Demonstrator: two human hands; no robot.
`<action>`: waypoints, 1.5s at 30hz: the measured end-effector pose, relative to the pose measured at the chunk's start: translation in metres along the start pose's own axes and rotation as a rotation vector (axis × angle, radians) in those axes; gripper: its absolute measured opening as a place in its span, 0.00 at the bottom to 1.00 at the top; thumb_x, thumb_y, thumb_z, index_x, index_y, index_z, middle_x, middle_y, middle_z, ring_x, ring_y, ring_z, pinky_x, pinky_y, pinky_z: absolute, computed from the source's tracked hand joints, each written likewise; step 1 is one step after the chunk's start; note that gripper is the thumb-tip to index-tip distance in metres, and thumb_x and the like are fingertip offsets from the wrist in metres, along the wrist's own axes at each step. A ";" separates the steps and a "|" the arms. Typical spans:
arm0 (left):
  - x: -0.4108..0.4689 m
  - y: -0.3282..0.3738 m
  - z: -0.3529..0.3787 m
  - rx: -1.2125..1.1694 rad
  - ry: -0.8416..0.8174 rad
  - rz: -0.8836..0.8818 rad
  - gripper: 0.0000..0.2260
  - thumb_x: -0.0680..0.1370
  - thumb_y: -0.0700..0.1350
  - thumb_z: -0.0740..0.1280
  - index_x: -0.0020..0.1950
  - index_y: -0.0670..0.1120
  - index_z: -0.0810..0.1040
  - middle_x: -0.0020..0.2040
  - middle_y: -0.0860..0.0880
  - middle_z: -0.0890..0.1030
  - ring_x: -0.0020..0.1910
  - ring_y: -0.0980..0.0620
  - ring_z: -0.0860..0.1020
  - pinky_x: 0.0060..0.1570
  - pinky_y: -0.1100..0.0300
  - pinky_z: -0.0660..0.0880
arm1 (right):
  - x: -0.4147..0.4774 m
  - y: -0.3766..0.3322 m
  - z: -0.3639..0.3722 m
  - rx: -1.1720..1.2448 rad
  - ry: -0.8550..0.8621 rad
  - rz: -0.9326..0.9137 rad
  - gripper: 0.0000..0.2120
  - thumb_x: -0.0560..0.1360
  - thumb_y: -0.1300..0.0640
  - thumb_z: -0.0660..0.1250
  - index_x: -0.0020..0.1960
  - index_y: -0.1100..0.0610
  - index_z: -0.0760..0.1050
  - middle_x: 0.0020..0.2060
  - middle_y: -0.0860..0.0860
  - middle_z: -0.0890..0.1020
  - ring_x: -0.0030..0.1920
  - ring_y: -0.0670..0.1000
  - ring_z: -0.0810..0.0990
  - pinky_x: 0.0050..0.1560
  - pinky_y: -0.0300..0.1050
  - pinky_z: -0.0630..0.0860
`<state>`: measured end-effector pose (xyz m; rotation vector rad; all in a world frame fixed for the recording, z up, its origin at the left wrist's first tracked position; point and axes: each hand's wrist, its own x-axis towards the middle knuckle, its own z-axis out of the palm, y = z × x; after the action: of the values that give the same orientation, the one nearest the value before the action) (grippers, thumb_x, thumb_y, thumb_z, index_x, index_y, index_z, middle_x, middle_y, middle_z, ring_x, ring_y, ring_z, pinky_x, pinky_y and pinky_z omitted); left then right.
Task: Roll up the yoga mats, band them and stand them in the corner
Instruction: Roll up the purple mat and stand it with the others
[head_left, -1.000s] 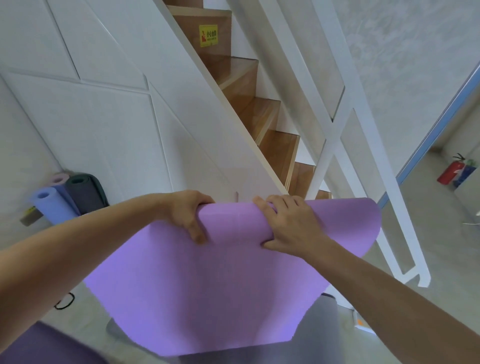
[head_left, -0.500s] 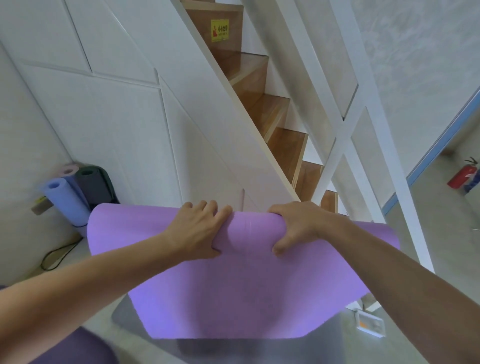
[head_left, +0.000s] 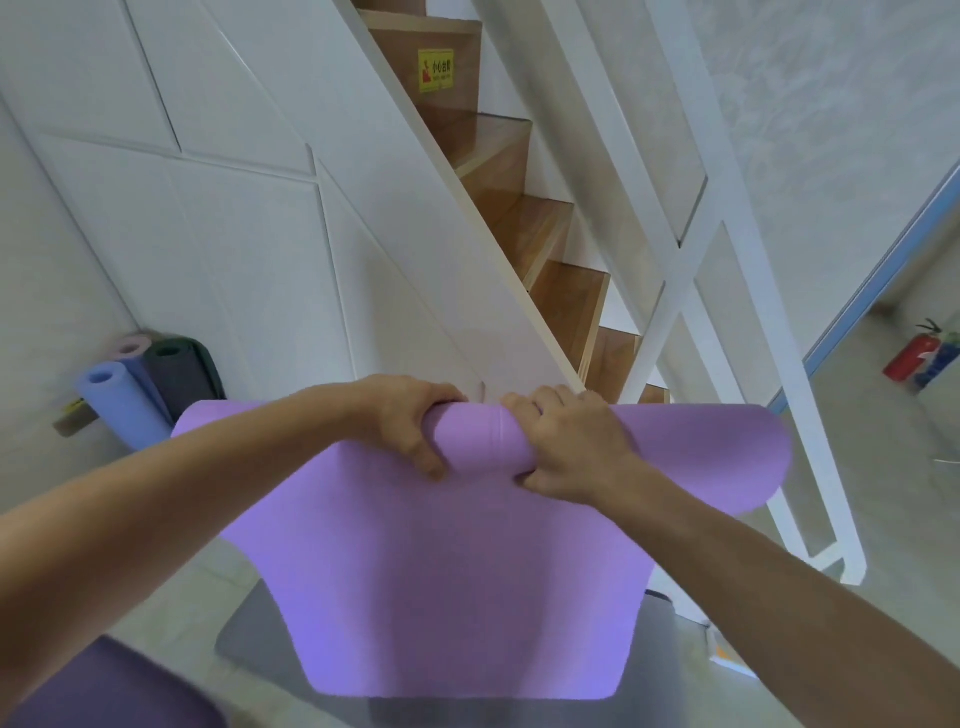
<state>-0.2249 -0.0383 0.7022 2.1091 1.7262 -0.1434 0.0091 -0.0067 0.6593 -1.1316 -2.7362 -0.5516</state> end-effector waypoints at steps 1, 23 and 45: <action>-0.002 0.004 0.006 0.116 0.057 0.005 0.48 0.64 0.62 0.78 0.78 0.57 0.58 0.67 0.55 0.74 0.64 0.49 0.75 0.61 0.55 0.72 | 0.004 0.005 -0.007 0.078 -0.105 0.019 0.41 0.62 0.38 0.75 0.72 0.50 0.69 0.53 0.52 0.81 0.52 0.57 0.79 0.45 0.48 0.72; 0.002 0.013 0.006 0.073 0.053 -0.005 0.40 0.64 0.62 0.78 0.73 0.56 0.67 0.63 0.54 0.78 0.60 0.49 0.77 0.58 0.56 0.73 | 0.001 -0.003 -0.014 0.162 -0.208 0.034 0.43 0.65 0.35 0.71 0.76 0.46 0.61 0.59 0.50 0.77 0.57 0.55 0.77 0.50 0.48 0.74; 0.005 -0.014 -0.009 -0.037 -0.073 -0.033 0.53 0.62 0.59 0.81 0.78 0.58 0.51 0.67 0.51 0.75 0.63 0.47 0.76 0.65 0.52 0.72 | 0.020 -0.005 -0.006 0.025 -0.138 -0.005 0.41 0.64 0.43 0.74 0.73 0.51 0.65 0.56 0.54 0.78 0.53 0.58 0.77 0.47 0.49 0.74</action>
<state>-0.2391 -0.0280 0.7052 2.0246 1.7090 -0.1939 -0.0084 0.0005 0.6686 -1.1991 -2.8535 -0.4542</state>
